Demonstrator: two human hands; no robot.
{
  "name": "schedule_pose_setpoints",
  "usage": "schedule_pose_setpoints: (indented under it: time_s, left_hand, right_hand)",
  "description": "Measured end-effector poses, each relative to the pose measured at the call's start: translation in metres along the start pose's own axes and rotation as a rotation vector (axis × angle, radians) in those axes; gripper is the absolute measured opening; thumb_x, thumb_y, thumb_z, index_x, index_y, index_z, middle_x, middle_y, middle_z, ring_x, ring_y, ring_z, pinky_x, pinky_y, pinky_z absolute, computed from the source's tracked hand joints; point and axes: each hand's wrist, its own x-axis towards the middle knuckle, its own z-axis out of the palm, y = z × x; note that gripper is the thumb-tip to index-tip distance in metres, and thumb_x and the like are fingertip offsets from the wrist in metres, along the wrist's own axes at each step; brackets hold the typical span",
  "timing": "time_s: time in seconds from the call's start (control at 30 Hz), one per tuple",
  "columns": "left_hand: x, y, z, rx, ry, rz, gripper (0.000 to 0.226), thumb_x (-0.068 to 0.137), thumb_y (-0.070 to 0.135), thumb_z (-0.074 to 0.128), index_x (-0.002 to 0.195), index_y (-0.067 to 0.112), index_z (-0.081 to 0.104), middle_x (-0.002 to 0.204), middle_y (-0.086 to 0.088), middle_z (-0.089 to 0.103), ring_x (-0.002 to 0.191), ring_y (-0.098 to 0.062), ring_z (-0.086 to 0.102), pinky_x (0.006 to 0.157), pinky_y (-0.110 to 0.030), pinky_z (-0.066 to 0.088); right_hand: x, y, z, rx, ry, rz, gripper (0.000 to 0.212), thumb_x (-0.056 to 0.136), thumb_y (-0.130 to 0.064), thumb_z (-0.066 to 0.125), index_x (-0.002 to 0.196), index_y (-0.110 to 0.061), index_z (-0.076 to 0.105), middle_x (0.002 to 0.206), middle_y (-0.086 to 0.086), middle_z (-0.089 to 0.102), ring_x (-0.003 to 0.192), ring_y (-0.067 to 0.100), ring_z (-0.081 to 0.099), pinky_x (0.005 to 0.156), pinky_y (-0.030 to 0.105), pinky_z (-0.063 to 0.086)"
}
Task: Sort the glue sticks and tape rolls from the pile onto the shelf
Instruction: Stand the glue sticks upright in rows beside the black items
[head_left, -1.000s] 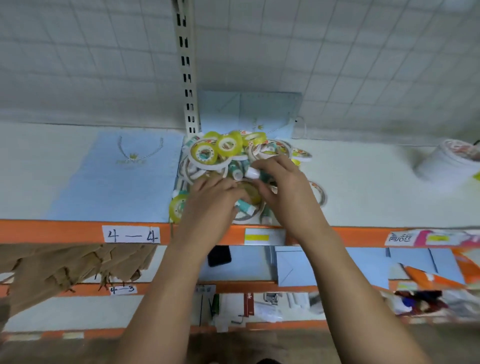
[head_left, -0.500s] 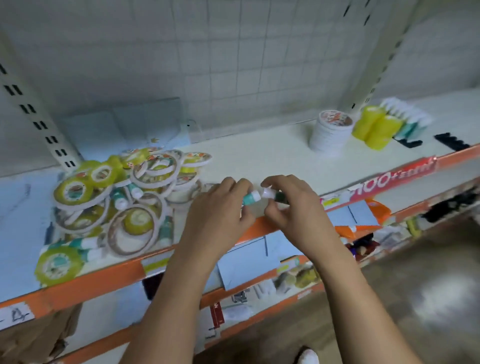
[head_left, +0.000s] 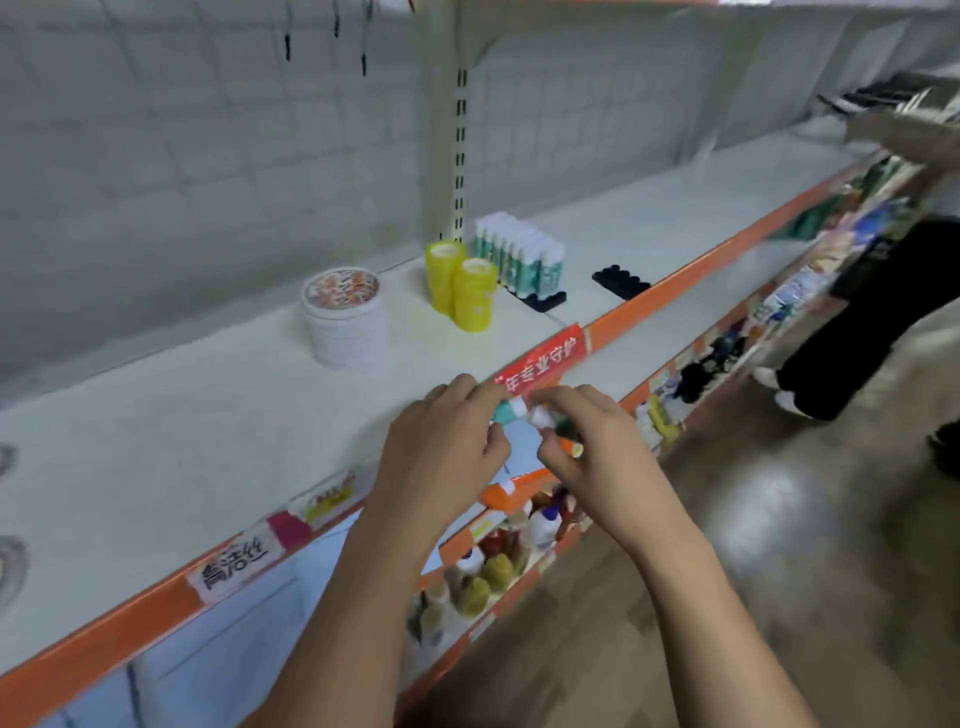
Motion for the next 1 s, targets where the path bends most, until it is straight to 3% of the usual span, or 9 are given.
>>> schedule_pose_setpoints:
  time_s: [0.13, 0.4, 0.73, 0.83, 1.0]
  left_hand:
    - [0.036, 0.023, 0.026, -0.016, -0.011, 0.003, 0.031, 0.09, 0.026, 0.053, 0.12, 0.027, 0.058, 0.107, 0.004, 0.057, 0.097, -0.021, 0.056, 0.074, -0.033, 0.043]
    - [0.097, 0.019, 0.053, -0.015, -0.021, 0.004, 0.03, 0.09, 0.027, 0.054, 0.12, 0.03, 0.059, 0.105, 0.007, 0.058, 0.095, -0.018, 0.056, 0.071, -0.029, 0.041]
    - [0.172, -0.001, 0.081, 0.0, -0.072, 0.033, 0.031, 0.094, 0.031, 0.053, 0.124, 0.036, 0.055, 0.111, 0.01, 0.056, 0.103, -0.015, 0.054, 0.07, -0.026, 0.035]
    - [0.182, -0.005, 0.087, -0.013, -0.113, 0.003, 0.03, 0.095, 0.031, 0.052, 0.124, 0.036, 0.056, 0.11, 0.009, 0.055, 0.102, -0.016, 0.054, 0.07, -0.028, 0.04]
    - [0.2, 0.001, 0.097, -0.127, -0.213, -0.021, 0.035, 0.094, 0.028, 0.055, 0.128, 0.035, 0.057, 0.11, 0.005, 0.055, 0.102, -0.019, 0.055, 0.079, -0.042, 0.051]
  right_hand:
    - [0.018, 0.043, -0.023, -0.018, 0.027, 0.057, 0.034, 0.088, -0.014, 0.061, 0.121, -0.023, 0.058, 0.105, -0.005, 0.061, 0.092, 0.019, 0.056, 0.08, 0.039, 0.05]
    - [0.064, 0.089, -0.023, -0.036, 0.03, 0.059, 0.019, 0.088, -0.016, 0.061, 0.103, -0.028, 0.058, 0.096, -0.012, 0.058, 0.088, 0.012, 0.05, 0.076, 0.036, 0.048]
    - [0.136, 0.123, -0.022, -0.059, 0.046, 0.047, 0.02, 0.091, -0.017, 0.06, 0.111, -0.02, 0.061, 0.101, -0.004, 0.06, 0.091, 0.018, 0.052, 0.08, 0.035, 0.047]
    - [0.151, 0.131, -0.014, -0.054, 0.025, 0.031, 0.019, 0.092, -0.019, 0.061, 0.111, -0.022, 0.061, 0.102, -0.007, 0.059, 0.092, 0.016, 0.05, 0.079, 0.028, 0.042]
    - [0.181, 0.152, -0.008, -0.009, -0.058, 0.012, 0.023, 0.09, -0.019, 0.062, 0.113, -0.023, 0.061, 0.108, -0.005, 0.061, 0.1, 0.016, 0.054, 0.085, 0.028, 0.045]
